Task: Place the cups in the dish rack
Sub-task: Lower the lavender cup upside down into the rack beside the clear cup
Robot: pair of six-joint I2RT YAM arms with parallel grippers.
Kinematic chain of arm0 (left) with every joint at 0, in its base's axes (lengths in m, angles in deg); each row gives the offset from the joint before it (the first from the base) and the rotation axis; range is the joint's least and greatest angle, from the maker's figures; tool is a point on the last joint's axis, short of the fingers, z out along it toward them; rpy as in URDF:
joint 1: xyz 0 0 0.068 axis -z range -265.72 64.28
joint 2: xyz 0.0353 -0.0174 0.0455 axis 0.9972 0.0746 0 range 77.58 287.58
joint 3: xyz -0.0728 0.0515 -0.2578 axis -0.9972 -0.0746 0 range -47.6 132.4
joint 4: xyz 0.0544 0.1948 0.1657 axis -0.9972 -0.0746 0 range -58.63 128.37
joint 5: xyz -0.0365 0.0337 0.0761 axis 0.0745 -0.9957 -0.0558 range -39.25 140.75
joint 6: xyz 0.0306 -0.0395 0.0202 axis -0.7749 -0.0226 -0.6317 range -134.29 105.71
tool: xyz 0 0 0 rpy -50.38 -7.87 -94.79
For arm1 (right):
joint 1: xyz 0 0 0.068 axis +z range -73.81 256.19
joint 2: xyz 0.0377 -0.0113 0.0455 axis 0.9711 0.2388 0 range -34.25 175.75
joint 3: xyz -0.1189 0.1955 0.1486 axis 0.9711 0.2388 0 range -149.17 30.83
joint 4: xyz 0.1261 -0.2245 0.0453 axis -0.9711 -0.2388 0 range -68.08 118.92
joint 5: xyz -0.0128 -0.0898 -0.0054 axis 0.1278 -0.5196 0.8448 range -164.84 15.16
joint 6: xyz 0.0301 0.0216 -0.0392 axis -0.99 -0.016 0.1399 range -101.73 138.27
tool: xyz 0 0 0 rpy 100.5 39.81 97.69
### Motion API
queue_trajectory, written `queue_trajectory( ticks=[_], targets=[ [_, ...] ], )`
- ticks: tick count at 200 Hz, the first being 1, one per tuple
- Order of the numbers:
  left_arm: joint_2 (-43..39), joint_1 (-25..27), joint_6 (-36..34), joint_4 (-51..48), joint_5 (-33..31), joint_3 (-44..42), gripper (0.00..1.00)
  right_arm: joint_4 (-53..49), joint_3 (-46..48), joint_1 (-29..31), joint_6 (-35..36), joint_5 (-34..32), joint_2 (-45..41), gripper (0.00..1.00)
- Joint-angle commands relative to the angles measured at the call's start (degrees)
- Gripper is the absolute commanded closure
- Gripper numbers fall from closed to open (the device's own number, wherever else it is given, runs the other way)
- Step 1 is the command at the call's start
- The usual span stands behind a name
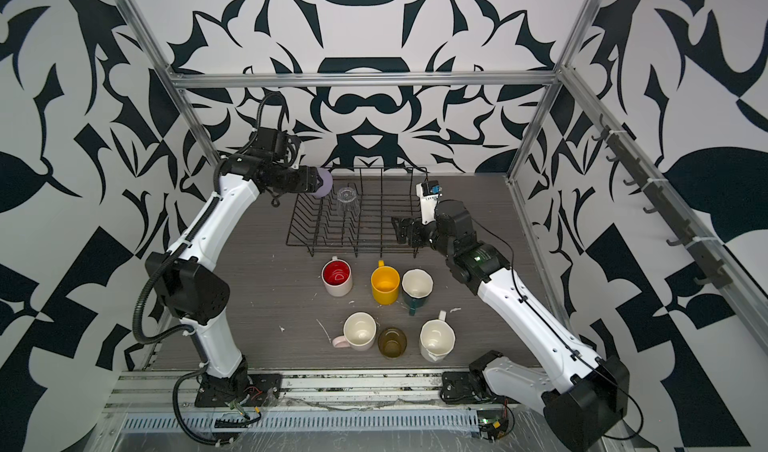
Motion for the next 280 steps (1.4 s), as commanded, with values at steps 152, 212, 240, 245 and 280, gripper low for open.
queue_trajectory(
  ticks=[152,212,240,245,280],
  targets=[
    [16.3,2.7,-5.4,-6.4,-13.1,10.0,1.0,-2.2,1.8,0.0,2.0,-1.4,-2.8,0.08],
    [19.9,2.7,-5.4,-4.9,-14.2,9.8,0.94,-2.6,1.9,0.0,1.6,-0.8,-2.6,0.08],
    [20.8,2.7,-5.5,-3.5,-14.2,8.8,0.74,-2.1,2.5,0.0,1.5,-1.1,-2.7,0.08],
    [21.0,2.7,-5.4,-3.7,-14.3,9.0,0.71,-2.4,2.3,0.0,1.5,-1.2,-2.7,0.08],
    [22.2,2.7,-5.6,-3.4,-14.6,9.2,0.44,-2.2,2.5,0.0,1.4,-0.8,-2.8,0.08]
  ],
)
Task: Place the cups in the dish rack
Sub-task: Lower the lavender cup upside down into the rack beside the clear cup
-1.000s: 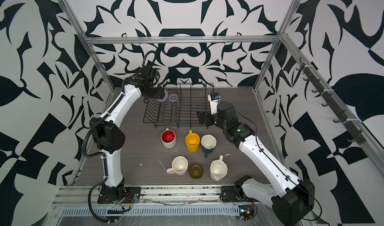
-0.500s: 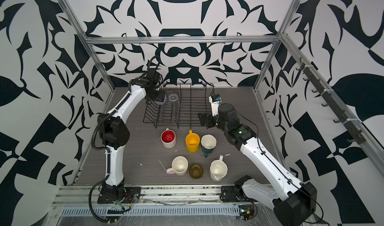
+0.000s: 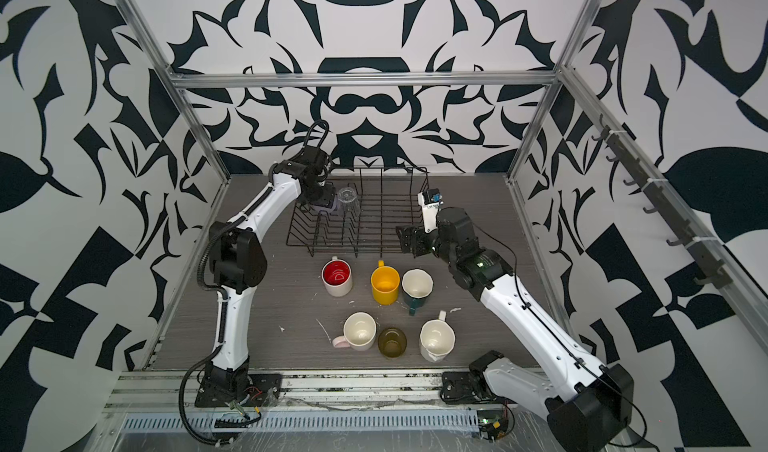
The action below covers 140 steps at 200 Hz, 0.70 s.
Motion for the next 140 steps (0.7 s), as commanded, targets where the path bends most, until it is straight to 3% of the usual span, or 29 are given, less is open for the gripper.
queue_trajectory(
  ticks=[1,57,84,93,140],
  targets=[
    [2.0,0.0,-0.3,-2.7,-1.4,0.5,0.43,1.3,0.0,0.0,-0.3,0.0,-0.7,0.08],
    [3.4,0.0,-0.8,-2.7,-3.3,0.2,0.17,1.3,0.6,0.0,-0.8,0.1,-0.7,0.08],
    [3.4,0.0,-0.5,-3.1,-3.4,0.4,0.16,0.6,0.2,0.0,-0.9,0.4,-0.9,0.08],
    [3.3,-0.1,-0.6,-2.5,-3.8,-0.1,0.09,1.2,0.6,0.0,-0.9,0.4,-0.9,0.08],
    [0.2,-0.2,0.0,-1.0,-2.6,-0.6,0.02,0.3,-0.1,0.0,-0.6,1.0,0.3,0.08]
  ],
)
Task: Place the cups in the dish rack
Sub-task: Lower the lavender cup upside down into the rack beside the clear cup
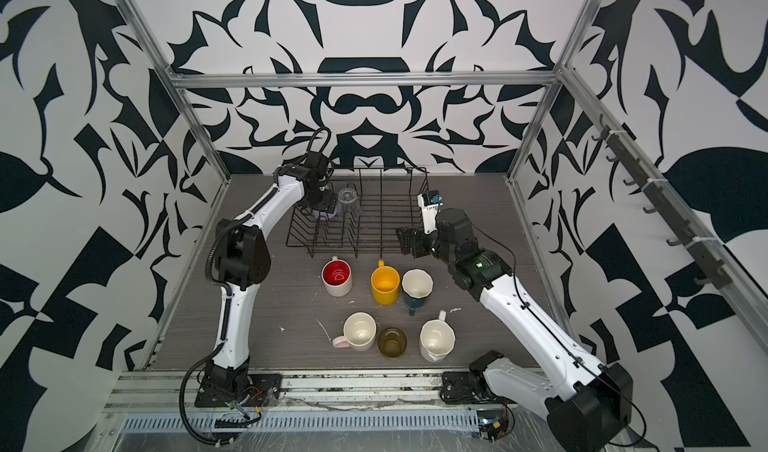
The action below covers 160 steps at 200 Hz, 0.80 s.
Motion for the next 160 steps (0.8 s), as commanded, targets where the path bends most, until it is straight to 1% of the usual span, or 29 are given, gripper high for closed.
queue_trajectory(
  ticks=[1,26,39,62,83,119,160],
  targets=[
    [-3.0,-0.1,0.4,-0.4,0.4,-0.8,0.01,0.4,-0.8,0.0,-0.3,0.7,0.2,0.08],
    [-6.1,-0.1,0.9,1.1,0.3,-2.1,0.0,-1.7,-2.2,0.0,-0.1,0.9,1.8,0.09],
    [-8.3,-0.1,1.5,2.3,0.4,-3.2,0.01,-3.0,-3.3,0.0,0.2,2.2,2.7,0.09],
    [-14.5,-0.1,2.3,8.2,-0.7,-8.7,0.01,-4.2,-4.0,0.0,1.1,2.2,4.1,0.09],
    [-21.1,-0.1,4.1,12.4,-0.4,-13.5,0.01,-7.6,-5.9,0.0,1.4,1.6,5.2,0.1],
    [-34.5,-0.2,5.6,25.0,-0.6,-26.7,0.0,-11.7,-6.5,0.0,2.2,-1.5,5.6,0.11],
    [-47.3,-0.6,7.9,37.4,0.9,-40.7,0.01,-18.1,-6.0,0.0,1.3,-2.3,4.8,0.14]
  ],
)
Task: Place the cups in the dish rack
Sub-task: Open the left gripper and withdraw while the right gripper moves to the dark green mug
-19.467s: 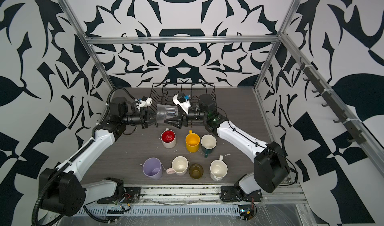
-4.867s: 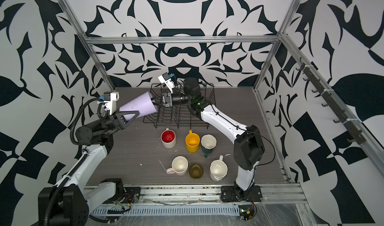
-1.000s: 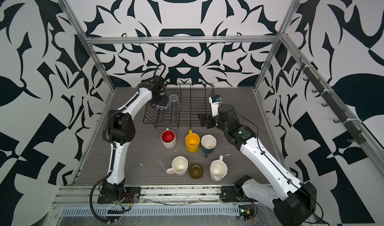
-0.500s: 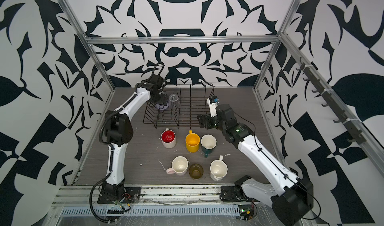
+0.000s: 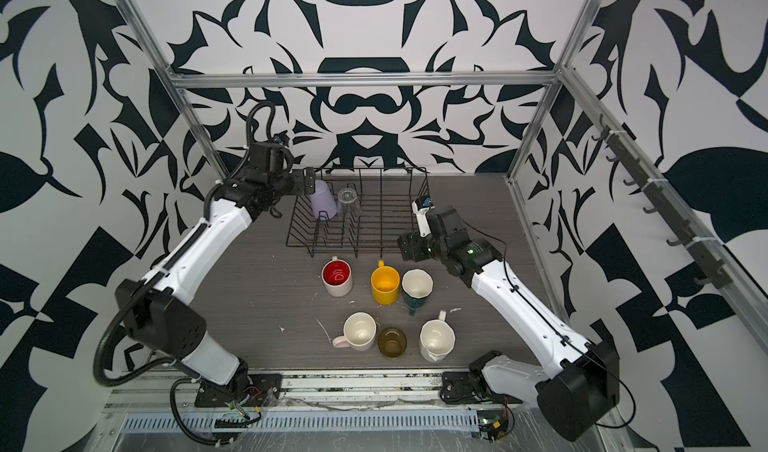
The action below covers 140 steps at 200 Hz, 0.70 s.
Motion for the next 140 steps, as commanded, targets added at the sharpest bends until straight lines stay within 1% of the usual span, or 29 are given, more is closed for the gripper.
queue_trajectory(
  ticks=[1,35,55,75,99,104,125,140],
  targets=[
    [-5.1,-0.5,2.6,10.3,0.5,-7.1,0.0,-5.2,-1.4,0.0,0.0,-1.9,-1.3,0.15],
    [-11.3,-2.5,6.8,14.1,2.9,-13.4,0.0,-12.1,-1.3,0.0,-1.6,-2.5,-3.8,0.18],
    [-13.8,-3.3,7.7,17.2,3.7,-16.9,0.01,-14.0,-0.1,0.0,-2.1,-3.2,-4.9,0.19],
    [-15.0,-4.4,9.5,17.7,4.6,-18.3,0.01,-15.6,0.3,0.0,-2.8,-3.5,-4.5,0.23],
    [-15.6,-4.8,9.8,18.1,5.3,-20.0,0.01,-15.2,2.2,0.0,-3.0,-2.8,-4.0,0.29],
    [-17.6,-4.9,10.0,18.3,5.3,-20.4,0.01,-15.2,2.5,0.0,-3.1,-2.8,-3.8,0.3],
    [-18.7,-5.8,11.2,17.7,5.8,-21.2,0.01,-15.9,3.0,0.0,-3.6,-3.4,-2.8,0.35],
    [-19.7,-6.2,11.2,18.0,6.0,-22.0,0.01,-14.5,4.5,0.0,-3.7,-3.3,-2.4,0.37]
  ],
)
